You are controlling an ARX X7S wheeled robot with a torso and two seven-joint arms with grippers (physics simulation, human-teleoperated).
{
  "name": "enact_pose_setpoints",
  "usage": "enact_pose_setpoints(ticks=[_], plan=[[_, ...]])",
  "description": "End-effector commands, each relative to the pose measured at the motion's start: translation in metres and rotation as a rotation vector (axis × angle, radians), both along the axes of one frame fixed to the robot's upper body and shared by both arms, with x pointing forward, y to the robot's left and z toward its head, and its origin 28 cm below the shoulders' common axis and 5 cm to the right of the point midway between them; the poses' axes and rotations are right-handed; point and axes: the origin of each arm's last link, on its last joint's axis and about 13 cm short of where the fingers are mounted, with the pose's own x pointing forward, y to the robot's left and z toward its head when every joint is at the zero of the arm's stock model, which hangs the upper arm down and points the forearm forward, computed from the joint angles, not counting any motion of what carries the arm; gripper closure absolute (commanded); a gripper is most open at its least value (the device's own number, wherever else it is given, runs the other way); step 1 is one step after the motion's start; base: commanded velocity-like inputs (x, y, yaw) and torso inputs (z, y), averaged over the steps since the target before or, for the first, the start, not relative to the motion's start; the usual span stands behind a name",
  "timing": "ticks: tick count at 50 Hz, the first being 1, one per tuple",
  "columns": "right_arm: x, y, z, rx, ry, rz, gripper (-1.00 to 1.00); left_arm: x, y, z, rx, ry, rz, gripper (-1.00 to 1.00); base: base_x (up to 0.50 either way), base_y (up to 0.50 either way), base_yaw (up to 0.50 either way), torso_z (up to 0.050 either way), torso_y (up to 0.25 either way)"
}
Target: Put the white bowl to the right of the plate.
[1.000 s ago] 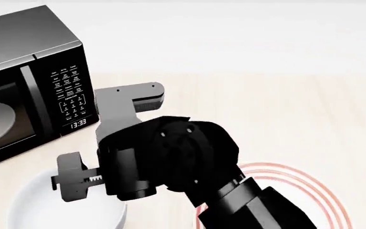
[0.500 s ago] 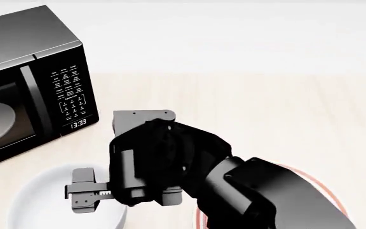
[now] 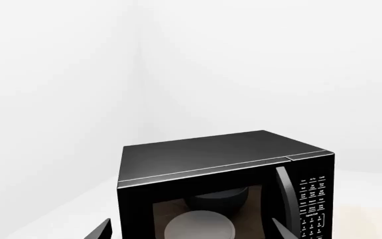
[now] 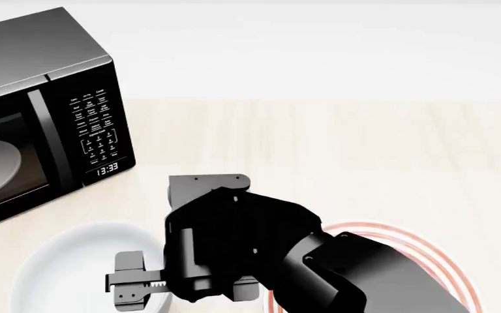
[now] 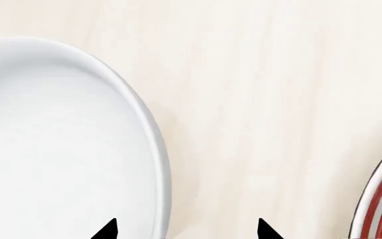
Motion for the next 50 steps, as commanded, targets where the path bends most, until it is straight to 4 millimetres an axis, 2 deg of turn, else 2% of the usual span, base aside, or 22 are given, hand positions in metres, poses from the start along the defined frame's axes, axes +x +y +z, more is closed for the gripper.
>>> enact_pose_setpoints(ticks=[1,39,40,42,50], plan=[[-0.0031,0.0015,-0.0055,0.014,-0.006,0.041,-1.0,-0.0003,-0.0001,-0.001,0.0,0.002,0.0,-1.0,0.0,0.0,0.0,0.0,0.0],[-0.0026,0.0008,-0.0089,0.05,0.004,0.043,-1.0,-0.0013,0.0006,-0.0003,-0.002,-0.004,0.001,-1.0,0.0,0.0,0.0,0.0,0.0],[-0.0032,0.0009,-0.0084,0.08,0.026,0.052,1.0,-0.0016,0.0005,-0.0001,-0.002,-0.004,0.0,-1.0,0.0,0.0,0.0,0.0,0.0],[-0.0023,0.0009,-0.0088,0.031,-0.003,0.028,1.0,-0.0021,0.0004,0.0002,-0.002,-0.005,-0.001,-1.0,0.0,0.0,0.0,0.0,0.0],[-0.0031,0.0021,-0.0054,0.018,-0.015,0.044,1.0,-0.0027,0.0002,0.001,-0.004,-0.007,-0.001,-1.0,0.0,0.0,0.0,0.0,0.0]])
